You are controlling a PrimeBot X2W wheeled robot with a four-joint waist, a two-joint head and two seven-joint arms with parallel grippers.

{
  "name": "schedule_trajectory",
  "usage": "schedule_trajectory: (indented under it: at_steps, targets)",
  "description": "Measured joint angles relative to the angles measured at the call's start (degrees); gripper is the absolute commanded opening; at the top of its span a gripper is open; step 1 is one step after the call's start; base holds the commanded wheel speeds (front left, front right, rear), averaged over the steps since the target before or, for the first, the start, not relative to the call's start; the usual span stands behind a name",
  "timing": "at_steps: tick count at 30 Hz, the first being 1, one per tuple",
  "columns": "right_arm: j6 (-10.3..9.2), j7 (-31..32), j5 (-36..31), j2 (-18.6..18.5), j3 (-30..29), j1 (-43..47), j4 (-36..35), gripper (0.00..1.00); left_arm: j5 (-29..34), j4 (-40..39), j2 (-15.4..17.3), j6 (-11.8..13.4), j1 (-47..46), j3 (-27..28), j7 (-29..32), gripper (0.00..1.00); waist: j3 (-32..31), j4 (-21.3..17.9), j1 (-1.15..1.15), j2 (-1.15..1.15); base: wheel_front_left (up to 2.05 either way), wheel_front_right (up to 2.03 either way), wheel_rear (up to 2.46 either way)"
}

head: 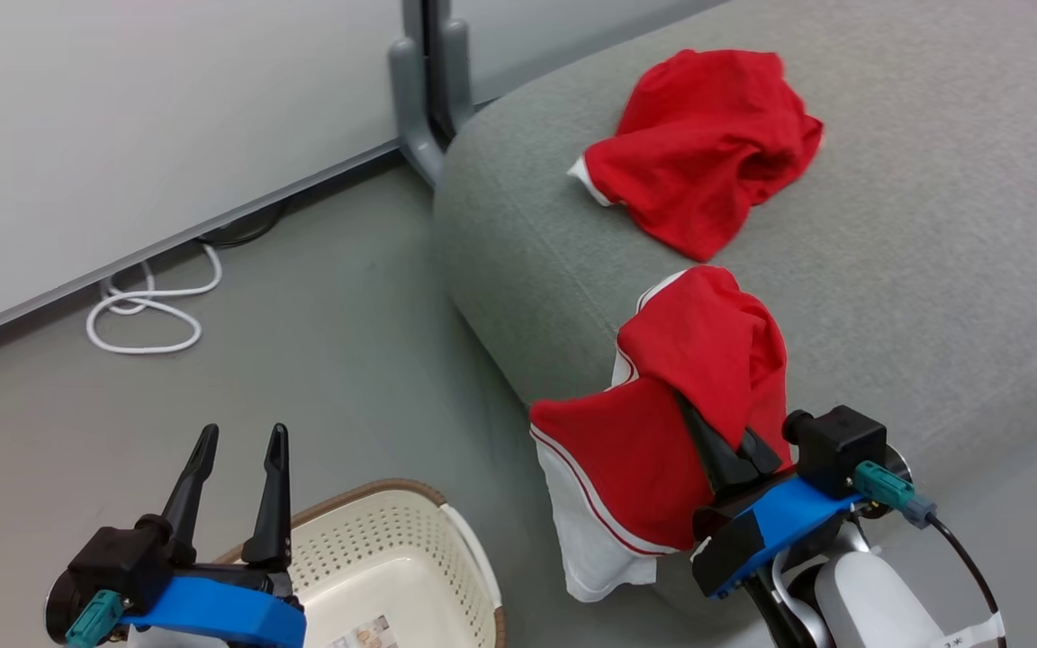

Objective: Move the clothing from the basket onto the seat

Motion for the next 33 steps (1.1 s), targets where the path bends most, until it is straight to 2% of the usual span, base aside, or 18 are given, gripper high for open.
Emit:
schedule_trajectory:
  at_steps: [10,22,28,33]
  targets:
    - [0.0,0.46,0.14,-0.01,-0.02,1.19,-1.64,0.0,2.52,0.59,-1.65,-1.64,0.06,2.16,0.01,1.0,-0.19,-4.7,0.0,0.0,0.0,0.0,0.0]
    - [0.0,0.44,0.25,-0.01,-0.81,0.58,-1.41,0.0,4.16,1.05,-2.67,-2.82,-0.56,2.88,0.0,1.0,1.65,-4.01,0.0,0.0,0.0,0.0,0.0]
    - [0.0,2.18,0.43,-0.01,-2.8,-8.55,-0.32,0.0,4.94,0.67,-1.89,-3.08,-1.91,3.14,0.0,1.0,4.05,-3.27,0.0,0.0,0.0,0.0,0.0]
    - [0.0,3.78,2.71,-0.03,-8.49,-19.0,0.31,0.0,6.19,-0.29,-1.23,-3.37,-5.3,1.21,0.01,1.0,7.9,-1.8,0.0,0.0,0.0,0.0,0.0]
